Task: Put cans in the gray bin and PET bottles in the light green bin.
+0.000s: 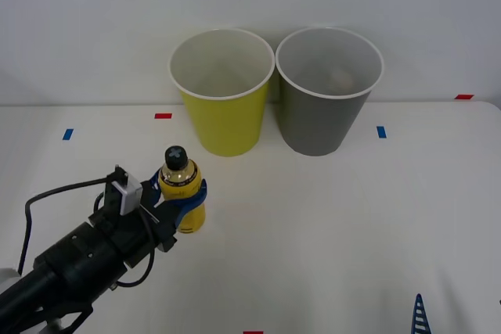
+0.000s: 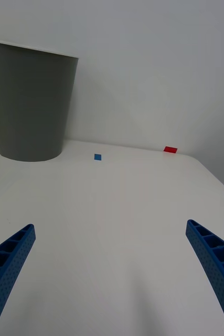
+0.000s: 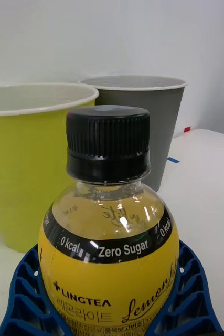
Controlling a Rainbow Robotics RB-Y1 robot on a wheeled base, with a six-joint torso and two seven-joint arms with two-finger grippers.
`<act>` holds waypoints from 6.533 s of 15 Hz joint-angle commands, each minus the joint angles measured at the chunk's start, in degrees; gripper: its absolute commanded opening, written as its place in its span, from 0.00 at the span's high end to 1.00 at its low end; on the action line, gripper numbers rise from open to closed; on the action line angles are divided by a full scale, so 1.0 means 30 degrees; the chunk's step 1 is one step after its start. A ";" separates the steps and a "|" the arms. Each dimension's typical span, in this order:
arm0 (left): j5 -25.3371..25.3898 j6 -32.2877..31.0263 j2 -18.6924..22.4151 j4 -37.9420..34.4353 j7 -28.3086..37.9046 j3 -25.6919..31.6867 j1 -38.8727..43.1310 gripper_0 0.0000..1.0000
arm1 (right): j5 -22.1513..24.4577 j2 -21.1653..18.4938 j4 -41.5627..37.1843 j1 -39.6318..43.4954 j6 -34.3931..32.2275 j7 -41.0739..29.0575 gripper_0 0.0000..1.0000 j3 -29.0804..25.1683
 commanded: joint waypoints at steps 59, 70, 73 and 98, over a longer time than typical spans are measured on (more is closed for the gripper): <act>1.0671 1.2586 -0.7174 0.6527 -0.7805 0.6279 -1.6461 0.96 | 0.0000 0.0000 0.0000 0.0000 0.0000 0.0000 0.00 0.0000; 1.1549 1.2352 -0.5211 0.2543 -0.7512 0.7656 -1.3707 0.00 | 0.0000 0.0000 0.0000 0.0000 0.0000 0.0000 0.00 0.0000; 1.1491 1.2381 -0.5269 -0.0533 -0.7659 0.9033 -1.0045 0.00 | 0.0000 0.0000 0.0000 0.0000 0.0000 0.0000 0.00 0.0000; 0.4753 -0.4259 -0.4654 -0.0504 -0.7542 0.4726 0.6772 0.00 | 0.0000 0.0000 0.0000 0.0000 0.0000 0.0000 0.00 0.0000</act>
